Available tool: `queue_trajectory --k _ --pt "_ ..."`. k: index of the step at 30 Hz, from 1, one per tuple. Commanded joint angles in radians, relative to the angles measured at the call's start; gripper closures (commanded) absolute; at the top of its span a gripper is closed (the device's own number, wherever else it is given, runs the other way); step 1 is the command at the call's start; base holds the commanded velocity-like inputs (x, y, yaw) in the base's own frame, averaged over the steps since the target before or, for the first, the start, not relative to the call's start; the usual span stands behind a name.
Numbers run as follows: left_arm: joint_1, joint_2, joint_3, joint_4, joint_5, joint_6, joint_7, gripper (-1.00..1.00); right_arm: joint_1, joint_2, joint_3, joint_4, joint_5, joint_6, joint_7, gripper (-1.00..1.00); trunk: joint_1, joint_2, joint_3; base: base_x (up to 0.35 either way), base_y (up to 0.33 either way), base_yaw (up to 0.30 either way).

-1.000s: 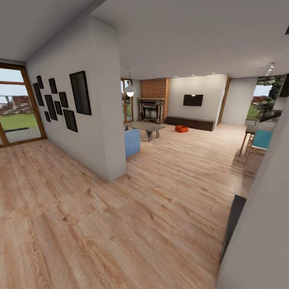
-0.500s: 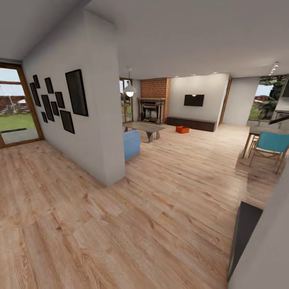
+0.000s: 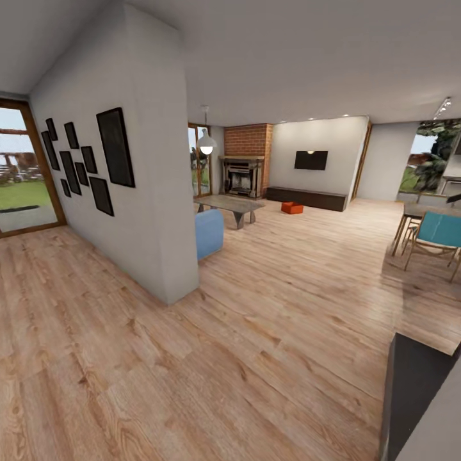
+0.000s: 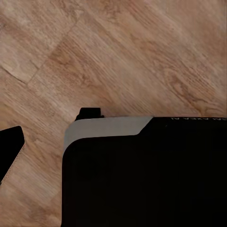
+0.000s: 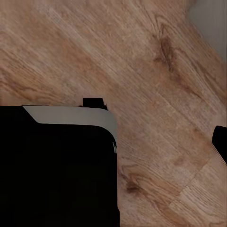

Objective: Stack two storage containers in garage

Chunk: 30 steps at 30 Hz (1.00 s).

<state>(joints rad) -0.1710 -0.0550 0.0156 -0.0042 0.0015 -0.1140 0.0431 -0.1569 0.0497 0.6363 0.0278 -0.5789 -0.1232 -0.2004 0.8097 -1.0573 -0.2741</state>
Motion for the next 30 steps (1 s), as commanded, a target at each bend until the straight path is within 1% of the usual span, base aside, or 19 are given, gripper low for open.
queue_trajectory --k 1,30 --pt "-0.001 0.0 0.001 0.001 0.0 -0.003 0.003 -1.0 -0.001 0.001 0.008 0.003 -0.009 -0.005 -0.001 -1.0 0.001 -0.001 -0.001 0.322 0.0 0.0" --pt "-0.001 0.0 0.001 0.001 0.0 -0.004 0.003 -1.0 -0.001 0.001 0.01 0.003 -0.008 -0.004 -0.001 -1.0 0.001 -0.001 -0.001 0.322 0.0 0.0"
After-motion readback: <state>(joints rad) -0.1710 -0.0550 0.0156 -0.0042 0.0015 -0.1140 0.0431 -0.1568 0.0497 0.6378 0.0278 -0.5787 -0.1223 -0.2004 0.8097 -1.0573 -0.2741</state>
